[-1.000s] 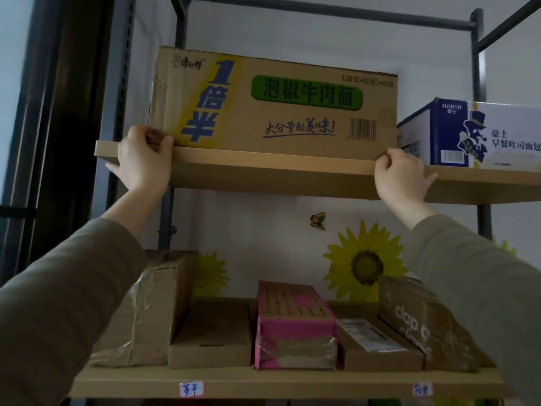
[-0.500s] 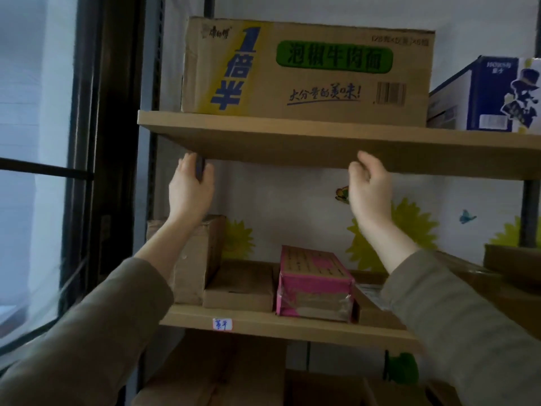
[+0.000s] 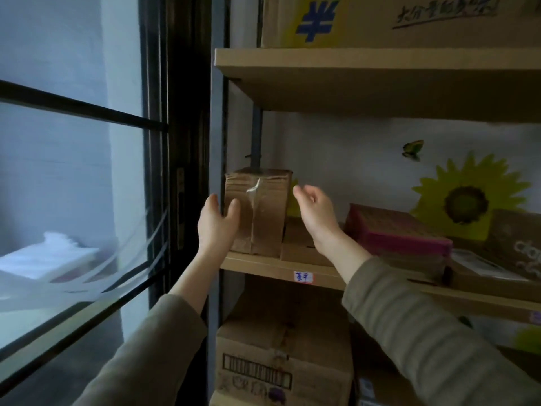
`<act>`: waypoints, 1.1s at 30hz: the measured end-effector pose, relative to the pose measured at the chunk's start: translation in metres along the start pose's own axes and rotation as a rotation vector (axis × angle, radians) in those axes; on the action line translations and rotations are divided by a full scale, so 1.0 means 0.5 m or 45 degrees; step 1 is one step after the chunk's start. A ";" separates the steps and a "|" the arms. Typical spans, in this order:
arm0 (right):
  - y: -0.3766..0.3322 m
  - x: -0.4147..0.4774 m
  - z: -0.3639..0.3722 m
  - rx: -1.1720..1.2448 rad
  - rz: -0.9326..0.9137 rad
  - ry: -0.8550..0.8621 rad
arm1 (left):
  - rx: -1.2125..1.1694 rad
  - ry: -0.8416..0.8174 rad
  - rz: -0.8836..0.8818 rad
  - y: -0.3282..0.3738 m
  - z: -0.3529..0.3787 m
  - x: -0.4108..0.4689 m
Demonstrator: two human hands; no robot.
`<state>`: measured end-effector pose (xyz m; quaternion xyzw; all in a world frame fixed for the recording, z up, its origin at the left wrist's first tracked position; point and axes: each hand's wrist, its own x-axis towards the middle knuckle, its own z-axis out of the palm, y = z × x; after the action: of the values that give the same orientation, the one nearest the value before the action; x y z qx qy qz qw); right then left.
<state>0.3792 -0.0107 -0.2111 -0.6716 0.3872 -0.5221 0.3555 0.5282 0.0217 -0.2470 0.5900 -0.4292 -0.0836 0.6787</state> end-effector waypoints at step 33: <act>0.010 -0.123 -0.011 0.987 0.207 0.150 | -0.353 -0.316 -0.310 0.023 -0.101 -0.051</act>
<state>0.3635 0.0412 -0.2405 -0.4239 0.2332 -0.6371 0.6000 0.5425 0.0777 -0.2460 0.5237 -0.4195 -0.2952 0.6802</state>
